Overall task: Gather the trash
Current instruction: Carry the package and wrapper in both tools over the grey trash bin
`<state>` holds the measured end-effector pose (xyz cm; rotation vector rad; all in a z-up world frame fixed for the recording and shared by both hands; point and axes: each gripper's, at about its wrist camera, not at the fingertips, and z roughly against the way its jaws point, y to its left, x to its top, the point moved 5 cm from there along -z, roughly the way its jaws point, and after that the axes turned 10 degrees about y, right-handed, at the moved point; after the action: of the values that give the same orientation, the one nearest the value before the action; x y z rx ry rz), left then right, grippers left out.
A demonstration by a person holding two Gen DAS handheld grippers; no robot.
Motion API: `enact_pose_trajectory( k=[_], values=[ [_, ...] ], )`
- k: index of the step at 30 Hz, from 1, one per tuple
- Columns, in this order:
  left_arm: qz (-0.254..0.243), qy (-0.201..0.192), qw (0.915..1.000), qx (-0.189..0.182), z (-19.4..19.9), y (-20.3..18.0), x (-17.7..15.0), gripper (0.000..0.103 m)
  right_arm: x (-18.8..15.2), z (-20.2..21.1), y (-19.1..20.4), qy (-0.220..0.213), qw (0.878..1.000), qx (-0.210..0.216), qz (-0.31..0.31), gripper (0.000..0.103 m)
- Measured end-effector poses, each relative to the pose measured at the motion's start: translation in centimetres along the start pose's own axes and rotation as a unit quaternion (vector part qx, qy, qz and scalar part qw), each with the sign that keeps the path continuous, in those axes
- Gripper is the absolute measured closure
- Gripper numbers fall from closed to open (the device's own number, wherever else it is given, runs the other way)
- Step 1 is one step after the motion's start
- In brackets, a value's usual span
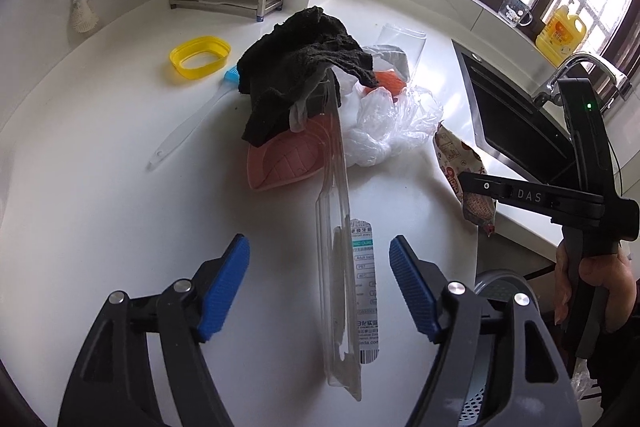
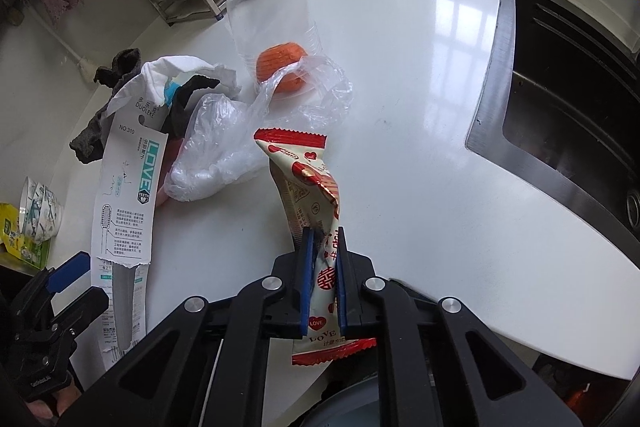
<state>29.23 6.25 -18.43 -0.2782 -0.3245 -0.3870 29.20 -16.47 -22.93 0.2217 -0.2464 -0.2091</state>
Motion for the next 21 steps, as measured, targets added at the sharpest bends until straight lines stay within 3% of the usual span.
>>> enact_pose_trajectory(
  k=[3,5,7,8,14,21],
  values=[
    [-0.007,0.008,0.9997,0.022,-1.3,-0.5,0.4,0.033,-0.2,-0.2,0.0,0.002,1.000,0.002,-0.002,0.093],
    [-0.009,0.012,0.9994,0.031,-2.2,-0.6,0.8,0.040,-0.3,-0.2,0.2,0.001,1.000,0.003,-0.002,0.093],
    [-0.012,0.028,0.9990,0.034,-3.2,-0.9,1.2,0.069,-0.4,0.0,0.1,0.000,1.000,0.003,-0.002,0.093],
    [-0.013,0.037,0.9987,0.032,-3.7,-0.9,1.2,0.077,-0.4,0.1,0.1,-0.001,1.000,0.004,-0.002,0.093],
    [-0.014,0.035,0.9992,0.014,-3.0,-1.5,1.1,0.079,-1.1,1.4,-0.2,-0.008,1.000,0.015,-0.010,0.093],
    [-0.014,0.001,0.9999,-0.006,1.6,-1.9,1.1,0.080,-2.5,4.1,-0.3,-0.026,0.999,0.034,-0.013,0.093]
  ],
)
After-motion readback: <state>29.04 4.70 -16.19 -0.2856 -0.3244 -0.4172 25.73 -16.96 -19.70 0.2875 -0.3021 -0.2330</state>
